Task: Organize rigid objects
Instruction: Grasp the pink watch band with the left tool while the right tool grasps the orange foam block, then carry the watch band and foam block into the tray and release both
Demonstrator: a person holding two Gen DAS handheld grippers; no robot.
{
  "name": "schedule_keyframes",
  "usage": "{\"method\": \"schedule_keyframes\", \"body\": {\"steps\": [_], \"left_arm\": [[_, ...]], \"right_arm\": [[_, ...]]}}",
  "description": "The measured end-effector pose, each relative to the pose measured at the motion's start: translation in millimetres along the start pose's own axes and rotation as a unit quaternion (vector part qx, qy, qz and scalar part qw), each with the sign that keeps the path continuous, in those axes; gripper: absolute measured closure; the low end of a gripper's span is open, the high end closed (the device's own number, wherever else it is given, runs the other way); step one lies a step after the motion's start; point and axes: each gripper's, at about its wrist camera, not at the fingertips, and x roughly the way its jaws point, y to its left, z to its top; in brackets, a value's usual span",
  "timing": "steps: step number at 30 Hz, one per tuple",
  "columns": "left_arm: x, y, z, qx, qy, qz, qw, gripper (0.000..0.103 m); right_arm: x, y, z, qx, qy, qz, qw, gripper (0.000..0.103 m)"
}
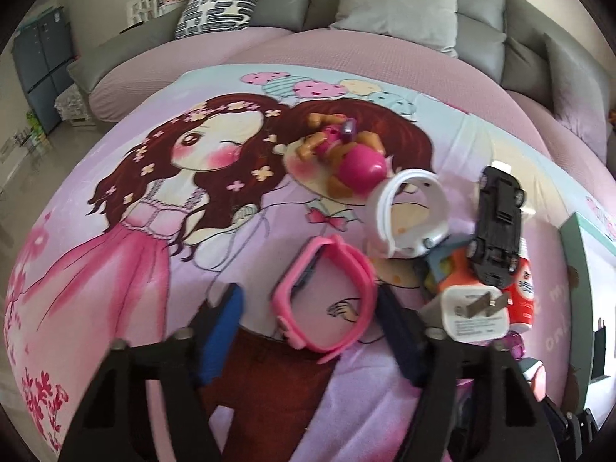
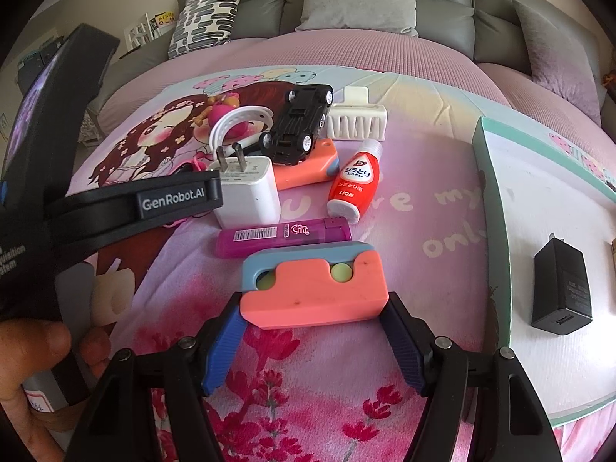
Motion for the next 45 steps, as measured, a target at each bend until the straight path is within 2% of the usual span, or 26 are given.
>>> {"method": "schedule_keyframes", "body": {"steps": [1, 6, 16, 23, 29, 35, 39, 45], "left_arm": [[-0.4, -2.0, -0.3, 0.003, 0.000, -0.005, 1.0000, 0.048], [-1.9, -3.5, -1.0, 0.006, -0.001, 0.004, 1.0000, 0.048], [-20.1, 20.2, -3.9, -0.044, -0.012, 0.019, 0.9988, 0.048], [-55.2, 29.5, 0.7, -0.063, -0.055, 0.018, 0.9964, 0.048], [-74.4, 19.9, 7.0, -0.056, -0.077, 0.010, 0.9954, 0.048], [-84.3, -8.4, 13.0, -0.034, -0.079, -0.014, 0.9962, 0.048], [-88.1, -34.1, 15.8, -0.016, -0.076, -0.034, 0.9964, 0.048], [-95.7, -78.8, 15.9, 0.021, -0.075, -0.056, 0.9954, 0.048]], "right_arm": [[-0.1, 0.0, 0.1, 0.000, 0.000, 0.000, 1.000, 0.030], [-0.3, 0.0, 0.2, 0.000, 0.000, 0.000, 1.000, 0.030], [-7.9, -1.2, 1.0, 0.005, -0.009, 0.010, 1.000, 0.031], [-36.6, -5.7, 8.8, 0.010, -0.054, 0.009, 0.998, 0.031], [-53.6, -18.2, 17.7, 0.018, -0.082, -0.006, 0.996, 0.031], [-67.6, -48.7, 24.8, 0.035, -0.104, -0.032, 0.993, 0.031], [-74.5, -80.0, 28.4, 0.043, -0.111, -0.075, 0.990, 0.031], [-79.8, -143.3, 26.8, 0.094, -0.101, -0.136, 0.981, 0.031]]}}
